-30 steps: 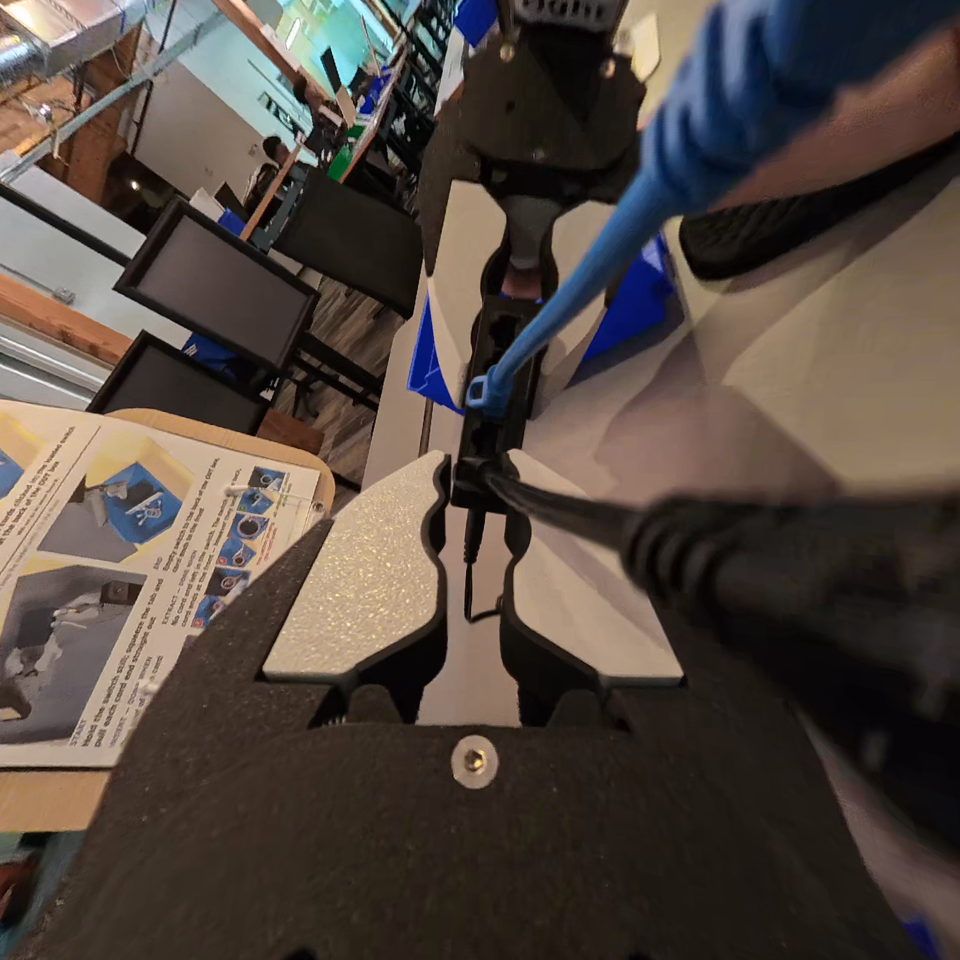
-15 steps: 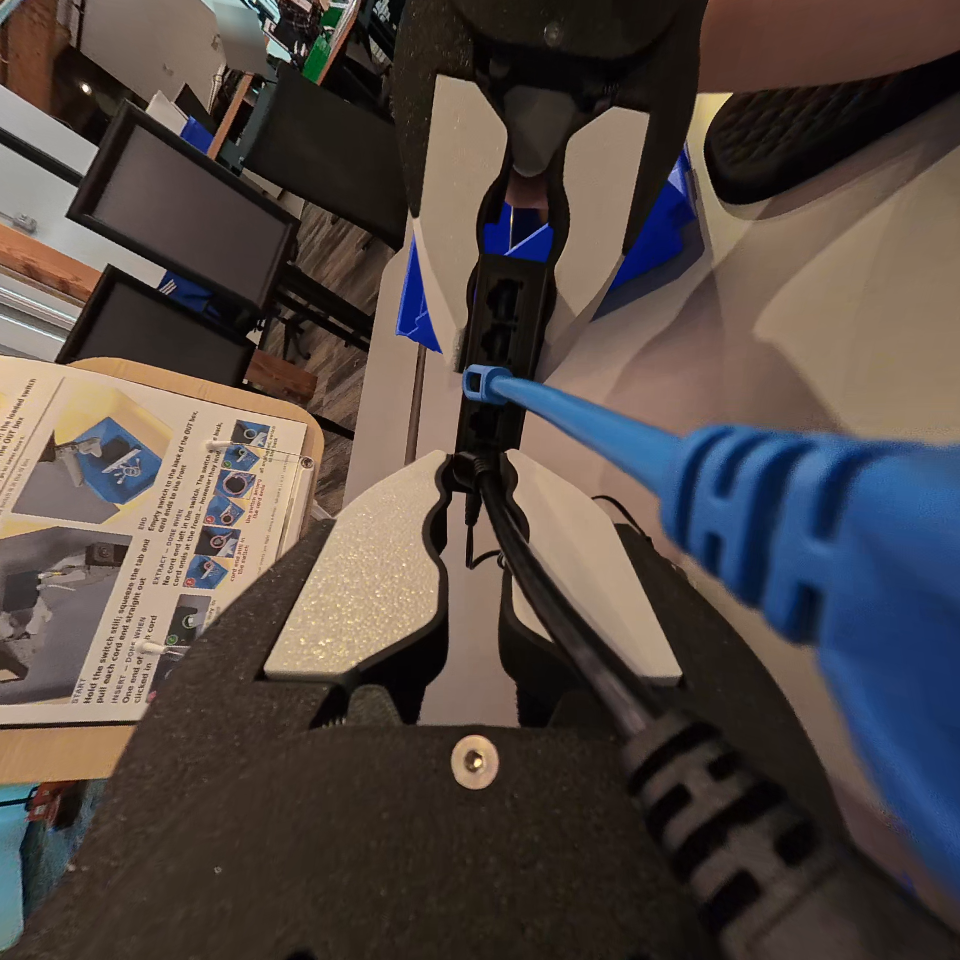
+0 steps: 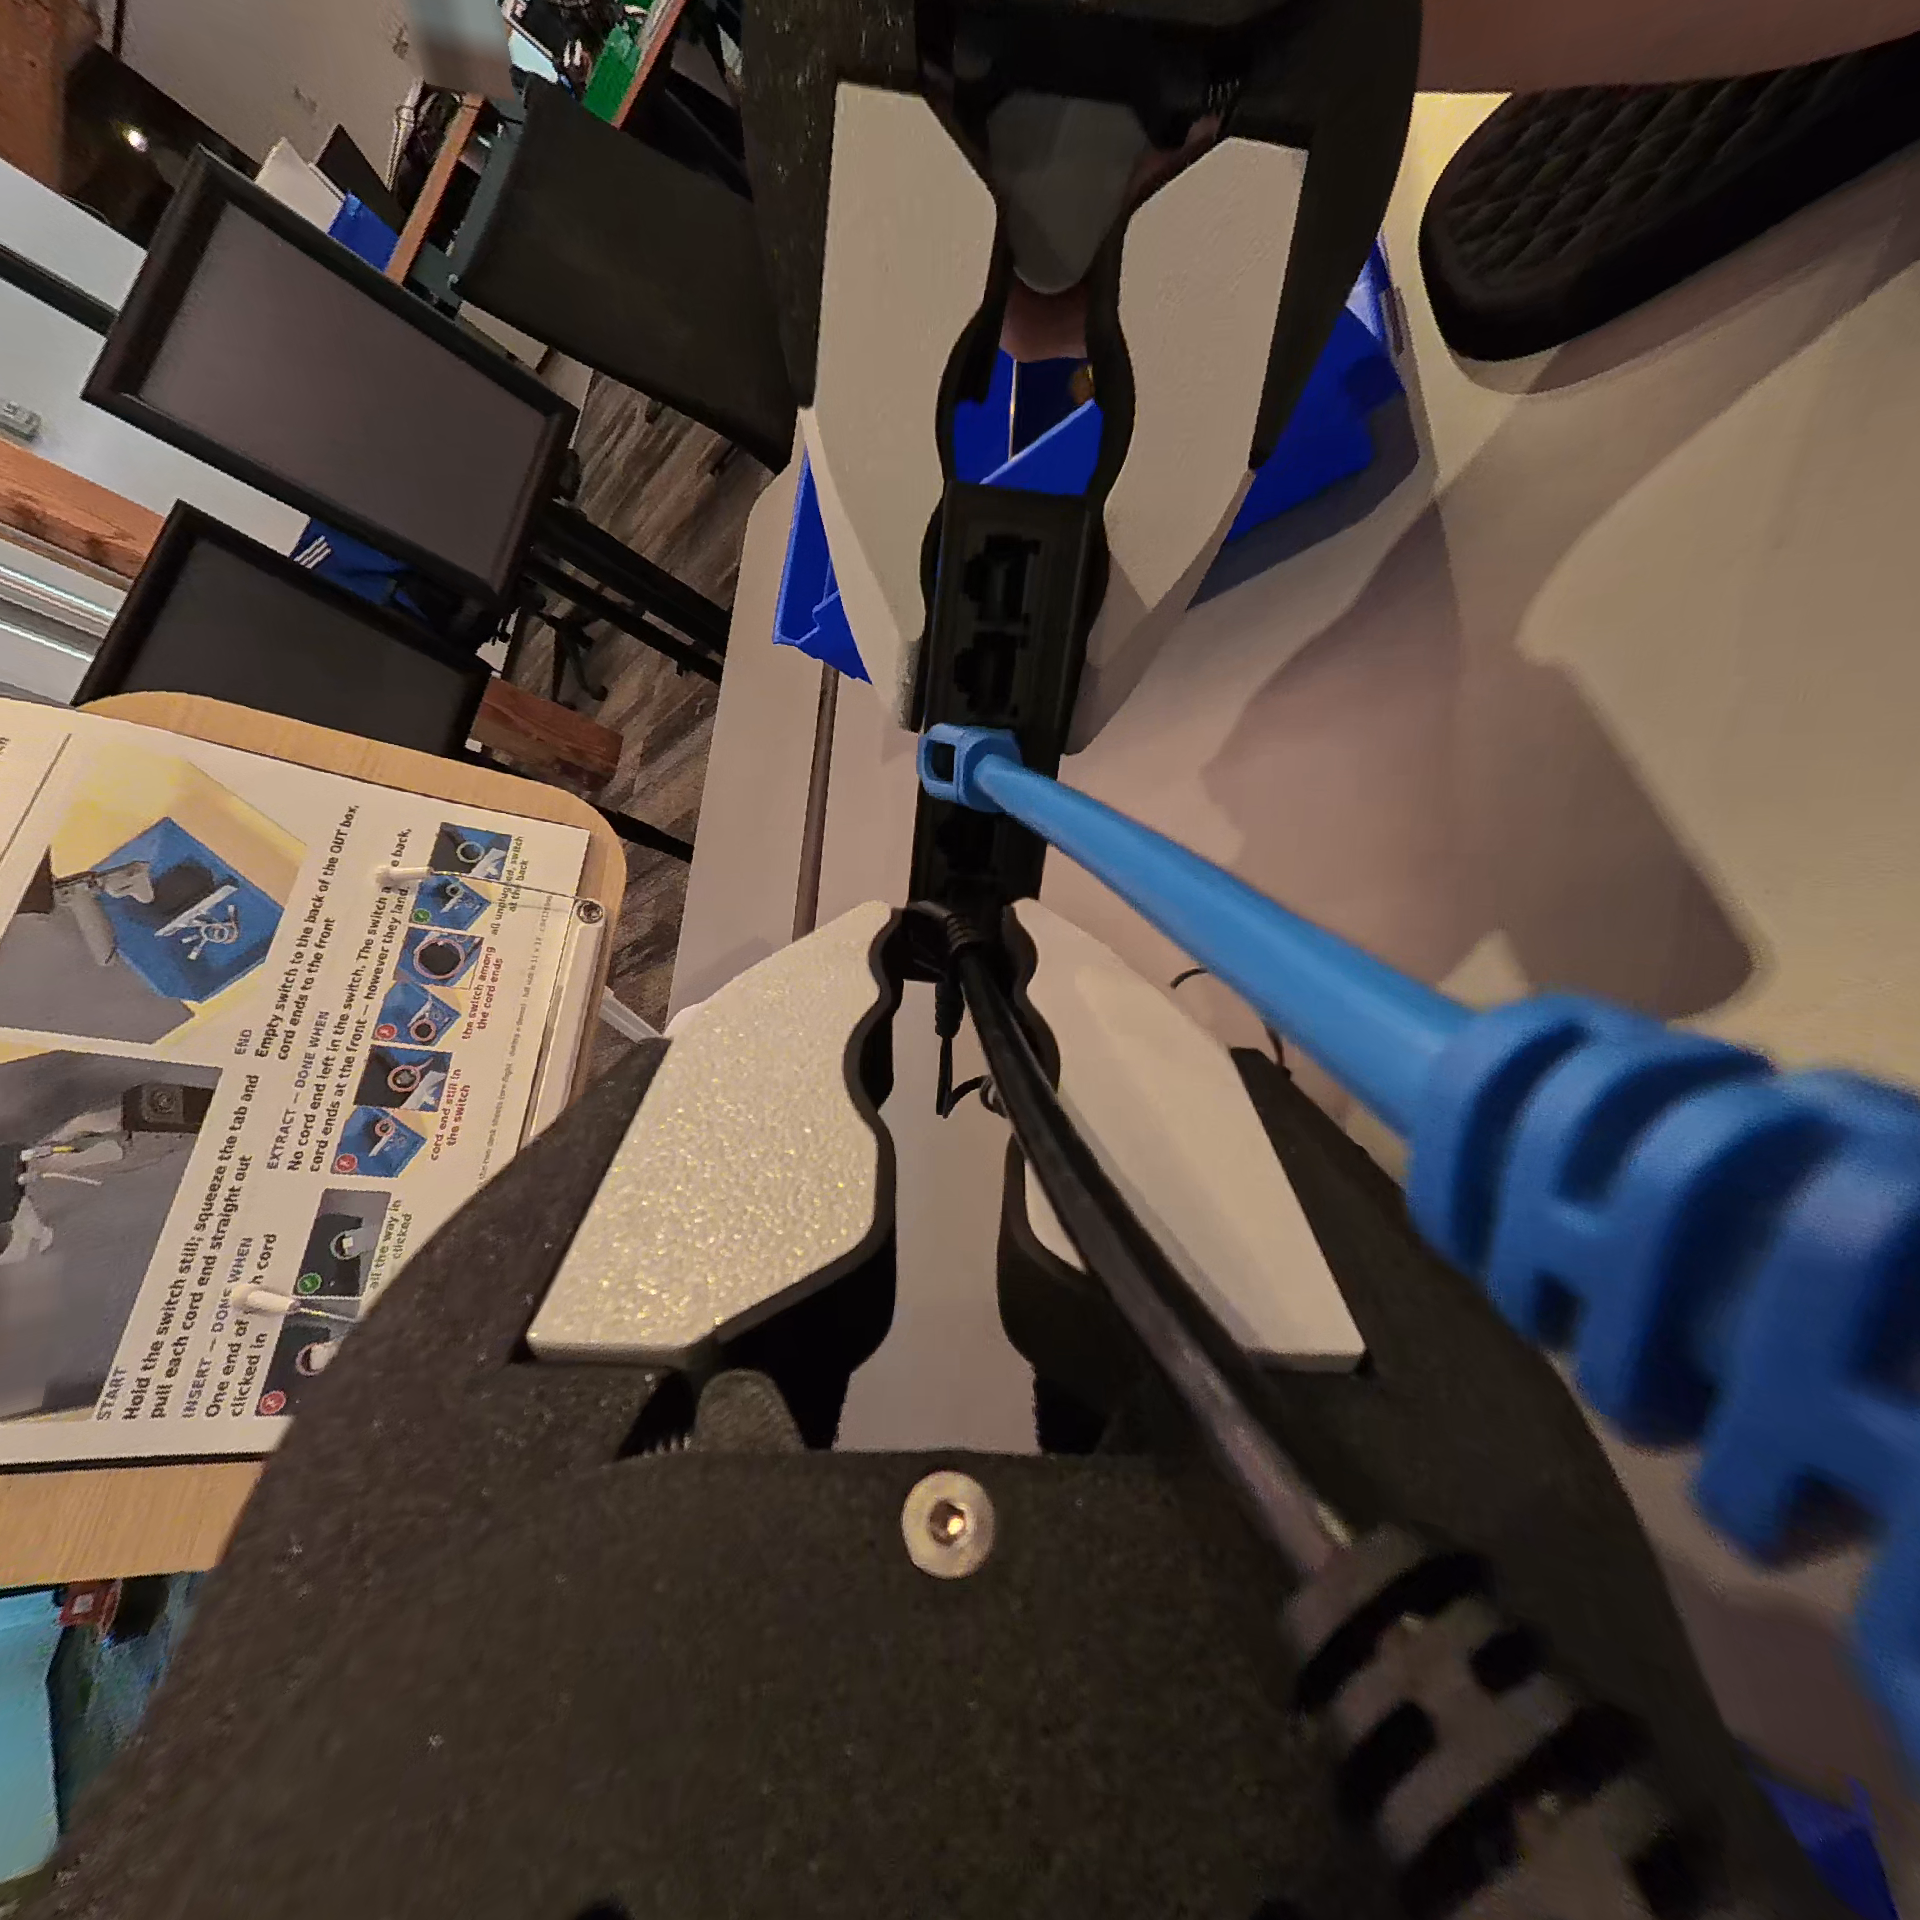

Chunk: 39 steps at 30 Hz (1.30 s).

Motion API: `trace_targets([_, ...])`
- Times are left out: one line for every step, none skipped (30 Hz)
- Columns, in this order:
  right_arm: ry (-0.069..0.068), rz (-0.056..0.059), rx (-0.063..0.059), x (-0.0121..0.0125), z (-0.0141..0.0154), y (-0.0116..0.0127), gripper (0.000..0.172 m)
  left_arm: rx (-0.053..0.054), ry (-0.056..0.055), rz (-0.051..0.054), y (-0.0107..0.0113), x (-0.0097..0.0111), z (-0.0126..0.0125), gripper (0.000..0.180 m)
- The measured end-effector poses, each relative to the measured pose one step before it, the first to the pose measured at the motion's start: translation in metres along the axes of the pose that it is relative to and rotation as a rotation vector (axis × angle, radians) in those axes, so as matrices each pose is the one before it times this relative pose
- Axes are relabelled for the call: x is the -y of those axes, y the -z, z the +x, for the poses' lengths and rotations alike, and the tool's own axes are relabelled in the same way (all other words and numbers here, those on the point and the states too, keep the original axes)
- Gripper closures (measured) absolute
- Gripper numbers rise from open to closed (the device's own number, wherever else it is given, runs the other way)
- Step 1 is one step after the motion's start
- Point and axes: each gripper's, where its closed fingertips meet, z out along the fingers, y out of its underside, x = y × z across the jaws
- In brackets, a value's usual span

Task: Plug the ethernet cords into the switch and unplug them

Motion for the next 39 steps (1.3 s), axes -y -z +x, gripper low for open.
trace_targets([-0.0027,-0.0015,0.0065,-0.00041,-0.00096,-0.00044,0.144,-0.007,0.0014,-0.0018,-0.00039,-0.00038,0.00101,0.166])
trace_targets([-0.0044,-0.0001,0.009,-0.00032,-0.00118,-0.00057,0.144,-0.0079,0.0015,-0.0041,-0.0001,-0.00074,0.00101,0.166])
trace_targets([-0.0055,0.0014,0.0023,-0.00023,-0.0003,-0.0007,0.144,-0.0003,0.0002,-0.0036,-0.00017,-0.0005,-0.0001,0.167])
trace_targets([-0.0049,0.0034,-0.0018,-0.00026,0.00052,-0.00065,0.144,0.0056,-0.0062,-0.0021,-0.00023,-0.00034,-0.00059,0.167])
trace_targets([-0.0064,0.0032,0.0023,-0.00054,0.00032,-0.00013,0.144,0.0054,-0.0054,-0.0031,-0.00054,-0.00005,-0.00038,0.167])
trace_targets([-0.0075,0.0026,0.0001,-0.00085,0.00082,-0.00001,0.144,0.0048,0.0016,-0.0054,-0.00064,0.0001,-0.00073,0.167])
trace_targets([-0.0106,0.0018,0.0019,-0.00118,0.00083,-0.00014,0.145,0.0041,0.001,-0.0062,-0.0008,0.00012,-0.00043,0.167])
trace_targets([-0.0149,0.0039,0.002,-0.00079,0.00099,-0.00002,0.145,0.0084,-0.0045,-0.0031,-0.00075,0.0004,-0.00076,0.167])
trace_targets([-0.0093,0.0128,-0.0103,0.00034,0.00224,0.00021,0.144,0.0088,-0.0039,0.0006,-0.00065,0.00046,-0.00075,0.167])
trace_targets([-0.0095,0.0161,-0.0034,0.00094,0.00106,-0.00021,0.143,0.0006,0.0036,0.0005,-0.00063,0.00036,-0.00007,0.167])
trace_targets([-0.0105,0.0176,0.0077,0.00123,-0.00081,-0.00122,0.142,-0.0035,0.0068,0.0059,-0.00068,0.00122,0.00044,0.167])
trace_targets([-0.0133,0.0149,0.0086,0.00121,-0.00133,-0.00235,0.139,-0.006,0.0062,0.0154,-0.0008,0.00282,0.00121,0.167])
trace_targets([-0.0087,0.004,0.0083,-0.00018,-0.00194,-0.00346,0.133,-0.0139,0.0055,0.0155,-0.00097,0.0033,0.0025,0.167])
trace_targets([0.003,-0.0129,0.0038,-0.00249,-0.00188,-0.00378,0.131,-0.0121,0.0005,0.0077,-0.00109,0.00231,0.00246,0.168])
trace_targets([0.02,-0.0209,0.0036,-0.00344,-0.00223,-0.00235,0.137,-0.0007,-0.0082,-0.0127,-0.00112,-0.00117,0.00078,0.167])
trace_targets([0.0337,-0.0157,-0.0291,-0.00227,0.00161,-0.00047,0.138,0.0023,-0.0062,-0.0056,-0.00053,-0.0011,0.00027,0.167])
trace_targets([0.0236,0.0074,-0.0141,0.00131,0.00018,0.00054,0.138,-0.0012,-0.0011,0.0058,0.00028,0.00043,0.00035,0.167])
trace_targets([-0.0076,0.0052,0.0013,0.00172,-0.00017,0.00094,0.139,-0.002,0.0013,0.0063,0.00081,0.00079,0.00021,0.167])
trace_targets([-0.0018,-0.0001,0.0029,0.00123,-0.00038,0.00074,0.139,-0.0028,-0.001,0.0009,0.001,0.00072,0.00029,0.167])
trace_targets([0.0082,-0.0081,-0.0024,0.00031,-0.00017,0.00031,0.139,0.0001,-0.0049,-0.0031,0.00047,0.00025,0.00036,0.167])
trace_targets([0.0066,-0.0116,-0.0056,-0.00022,0.00009,0.0003,0.139,0.0043,-0.0039,-0.0012,0.00026,0.00006,-0.00011,0.167])
trace_targets([0.0002,-0.0095,-0.002,-0.00023,0.00029,0.00029,0.139,0.003,0.0035,0.0043,-0.00009,0.00023,-0.0003,0.167])
trace_targets([-0.0075,-0.0064,0.0032,-0.00015,0.00021,0.00066,0.139,-0.0008,0.011,0.0076,-0.00028,0.00027,-0.00032,0.167])
trace_targets([-0.0054,-0.0038,0.0053,0.00015,-0.00018,0.00054,0.139,-0.0056,0.0098,0.0069,-0.00013,0.00039,0.00015,0.167])
trace_targets([-0.0025,-0.0043,0.0042,0.00019,-0.0005,0.00037,0.139,-0.0022,0.002,0.0047,-0.00003,0.00018,0.00021,0.167])
trace_targets([0.0011,-0.0048,0.0,0.00015,-0.00024,0.00034,0.139,0.0015,-0.0058,0.0005,0.0,-0.00005,0.00005,0.168])
trace_targets([0.0007,-0.0045,-0.005,0.00003,0.00058,-0.00001,0.139,0.0087,-0.0111,-0.0037,0.0,-0.00001,-0.00062,0.168])
trace_targets([-0.0008,0.0011,-0.0035,0.00025,0.00082,0.00025,0.139,0.0064,-0.0073,-0.0042,0.00018,0.00035,-0.00049,0.168])
trace_targets([-0.0089,0.0053,0.009,0.00036,-0.00008,0.00045,0.139,-0.0031,0.0064,-0.0007,0.00014,0.0005,-0.00003,0.168])
trace_targets([-0.0155,0.006,0.0071,0.00048,0.00051,0.00073,0.139,-0.004,0.0191,0.0061,-0.00023,0.00069,-0.0006,0.168])
trace_targets([-0.008,0.0065,-0.0036,0.00044,0.00131,0.00057,0.139,-0.003,0.0193,0.0105,-0.00064,0.00051,-0.00078,0.168])
trace_targets([-0.002,0.0021,-0.001,-0.00048,0.00053,-0.00023,0.138,-0.0088,0.014,0.0071,-0.00109,-0.00047,0.00026,0.168])
trace_targets([-0.008,-0.0031,0.0039,-0.00143,-0.00022,-0.00115,0.137,-0.0126,0.0169,0.0035,-0.00135,-0.00128,0.00069,0.168])
trace_targets([-0.0116,-0.0018,0.0044,-0.00115,-0.00033,-0.00123,0.136,-0.0125,0.0182,0.0055,-0.00131,-0.00113,0.00082,0.168])
trace_targets([-0.0079,0.0052,0.0122,-0.00046,-0.00123,-0.00067,0.135,-0.018,0.0205,0.006,-0.00088,-0.00099,0.00131,0.168])
trace_targets([-0.0127,0.0029,0.0273,-0.00066,-0.00326,-0.00049,0.136,-0.0264,0.0257,0.004,-0.00045,-0.00106,0.00198,0.168])
trace_targets([-0.0211,-0.0003,0.0306,-0.0005,-0.00358,-0.00056,0.137,-0.0274,0.0278,0.0049,-0.0003,-0.00093,0.00201,0.168])
trace_targets([-0.0205,-0.005,0.024,-0.00043,-0.00263,-0.00023,0.137,-0.0243,0.0289,0.0079,-0.00047,-0.00088,0.00159,0.168])
trace_targets([-0.005,-0.004,0.0082,-0.00027,-0.00103,-0.00028,0.137,-0.0165,0.0261,0.0119,-0.00045,-0.00059,0.00065,0.168])
